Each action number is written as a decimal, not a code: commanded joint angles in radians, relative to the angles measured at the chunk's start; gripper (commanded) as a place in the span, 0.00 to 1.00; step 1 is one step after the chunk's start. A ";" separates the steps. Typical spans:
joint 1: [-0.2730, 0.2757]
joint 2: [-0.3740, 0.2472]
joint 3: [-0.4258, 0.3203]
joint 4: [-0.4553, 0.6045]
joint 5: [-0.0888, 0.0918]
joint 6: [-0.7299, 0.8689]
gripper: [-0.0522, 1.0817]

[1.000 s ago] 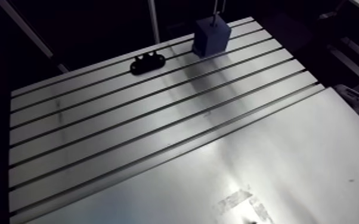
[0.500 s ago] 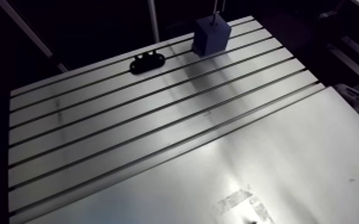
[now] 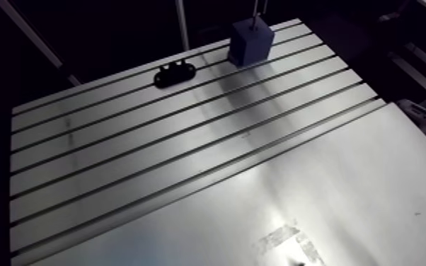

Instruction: Pick up the M10 bolt and insert it into the hex recess until seated.

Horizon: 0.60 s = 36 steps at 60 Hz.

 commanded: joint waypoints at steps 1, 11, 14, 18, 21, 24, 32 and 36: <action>0.000 0.000 0.001 -0.022 0.002 -0.003 0.89; 0.000 0.001 0.001 -0.022 0.003 -0.003 0.89; 0.000 0.001 0.001 -0.022 0.003 -0.003 0.89; 0.000 0.003 0.001 -0.024 0.004 -0.003 0.89; 0.000 0.003 0.003 -0.023 0.005 -0.003 0.89; 0.000 0.003 0.004 -0.023 0.005 -0.003 0.89; 0.000 0.002 0.006 -0.023 0.006 -0.003 0.89; 0.000 0.003 0.008 -0.022 0.006 -0.003 0.89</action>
